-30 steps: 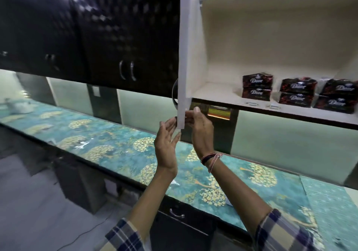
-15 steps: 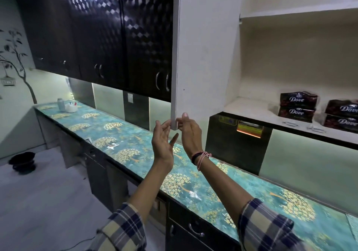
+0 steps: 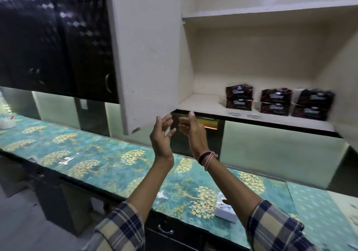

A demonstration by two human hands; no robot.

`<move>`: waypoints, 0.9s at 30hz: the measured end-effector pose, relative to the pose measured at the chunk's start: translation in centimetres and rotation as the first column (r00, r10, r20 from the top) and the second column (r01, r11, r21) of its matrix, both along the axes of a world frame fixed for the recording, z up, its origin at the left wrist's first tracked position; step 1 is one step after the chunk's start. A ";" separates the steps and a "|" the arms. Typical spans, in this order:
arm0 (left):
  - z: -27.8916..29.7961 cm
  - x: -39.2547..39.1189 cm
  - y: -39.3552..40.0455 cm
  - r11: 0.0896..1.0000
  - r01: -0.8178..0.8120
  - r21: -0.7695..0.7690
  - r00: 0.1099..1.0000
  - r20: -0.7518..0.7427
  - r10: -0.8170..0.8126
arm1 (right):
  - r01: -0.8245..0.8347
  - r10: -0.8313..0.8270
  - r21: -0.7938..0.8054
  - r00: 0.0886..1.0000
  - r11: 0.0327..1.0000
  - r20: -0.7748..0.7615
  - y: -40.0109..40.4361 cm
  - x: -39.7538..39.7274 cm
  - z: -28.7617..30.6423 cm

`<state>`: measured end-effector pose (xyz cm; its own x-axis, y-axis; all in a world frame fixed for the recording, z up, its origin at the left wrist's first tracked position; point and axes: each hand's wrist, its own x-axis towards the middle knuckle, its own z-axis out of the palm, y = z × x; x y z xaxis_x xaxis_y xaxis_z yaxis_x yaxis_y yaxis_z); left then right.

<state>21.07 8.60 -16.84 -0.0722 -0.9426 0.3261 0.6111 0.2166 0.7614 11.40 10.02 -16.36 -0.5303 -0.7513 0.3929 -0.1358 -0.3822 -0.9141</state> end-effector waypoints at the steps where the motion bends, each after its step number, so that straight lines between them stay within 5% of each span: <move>1: 0.0 -1.4 0.2 0.999 0.042 0.010 0.999 -0.001 -0.042 | 0.032 -0.032 0.000 0.999 0.999 0.011 0.7 -1.7 0.2; 17: 6.7 -21.9 -9.0 0.902 0.429 -0.042 0.901 -0.043 -0.431 | 0.392 -0.386 -0.083 0.919 0.916 0.080 0.1 -24.5 8.3; 23: 9.7 -25.5 -15.6 0.889 0.454 -0.064 0.890 -0.021 -0.456 | 0.647 -0.619 0.058 0.749 0.760 -0.238 -5.6 -29.8 12.3; 27: 10.4 -26.9 -18.3 0.882 0.468 -0.048 0.883 -0.019 -0.469 | 0.769 -0.586 0.218 0.610 0.601 -0.533 -8.6 -32.1 14.0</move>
